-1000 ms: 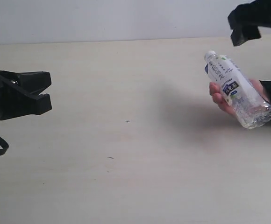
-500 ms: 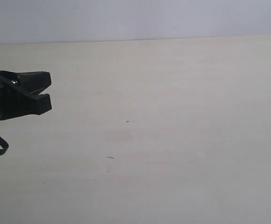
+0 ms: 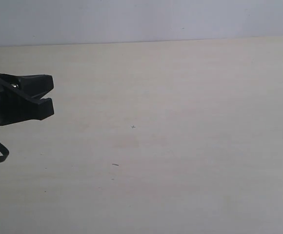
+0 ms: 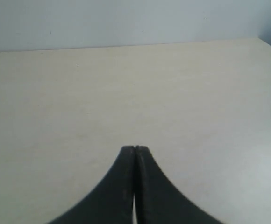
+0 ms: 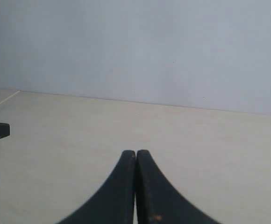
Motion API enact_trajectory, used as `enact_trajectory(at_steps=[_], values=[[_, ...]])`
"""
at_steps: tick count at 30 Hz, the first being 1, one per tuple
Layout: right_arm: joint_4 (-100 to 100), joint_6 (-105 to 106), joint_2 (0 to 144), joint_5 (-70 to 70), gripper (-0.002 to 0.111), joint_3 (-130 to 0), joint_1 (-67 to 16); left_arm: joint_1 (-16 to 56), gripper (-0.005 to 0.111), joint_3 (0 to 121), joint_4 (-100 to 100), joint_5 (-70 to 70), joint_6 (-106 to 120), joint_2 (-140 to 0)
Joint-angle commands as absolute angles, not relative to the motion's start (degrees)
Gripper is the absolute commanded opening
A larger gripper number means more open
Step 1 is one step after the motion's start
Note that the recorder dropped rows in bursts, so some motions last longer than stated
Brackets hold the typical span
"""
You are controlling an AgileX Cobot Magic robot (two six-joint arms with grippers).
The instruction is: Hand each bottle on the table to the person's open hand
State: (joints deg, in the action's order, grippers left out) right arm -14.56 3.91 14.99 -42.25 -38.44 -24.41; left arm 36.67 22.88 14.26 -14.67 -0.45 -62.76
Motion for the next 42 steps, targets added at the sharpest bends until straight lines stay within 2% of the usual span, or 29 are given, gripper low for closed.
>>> enact_trajectory(at_steps=[1,8,17,24,31,42], values=[[-14.69,4.42,14.45,-41.91,0.0,-38.16,-24.33,36.56,0.0,22.65,14.31,-15.02,-0.31,-62.5],[-14.0,4.42,14.45,-41.27,0.0,-38.16,-24.33,36.56,0.0,22.65,14.31,-15.02,-0.31,-62.5],[-13.58,5.1,14.45,-32.52,0.0,-37.42,-24.19,36.56,0.0,22.65,14.31,-15.02,-0.31,-62.5],[-13.15,9.0,12.65,-18.71,0.0,-27.81,-20.27,36.56,0.0,22.65,14.31,-15.02,-0.31,-62.5],[-11.42,9.0,9.84,-11.5,0.0,-18.96,-15.3,36.56,0.0,22.65,14.31,-15.02,-0.31,-62.5],[-11.42,12.17,8.34,-11.09,0.0,-15.73,-14.24,36.56,0.0,22.65,14.31,-15.02,-0.31,-62.5]])
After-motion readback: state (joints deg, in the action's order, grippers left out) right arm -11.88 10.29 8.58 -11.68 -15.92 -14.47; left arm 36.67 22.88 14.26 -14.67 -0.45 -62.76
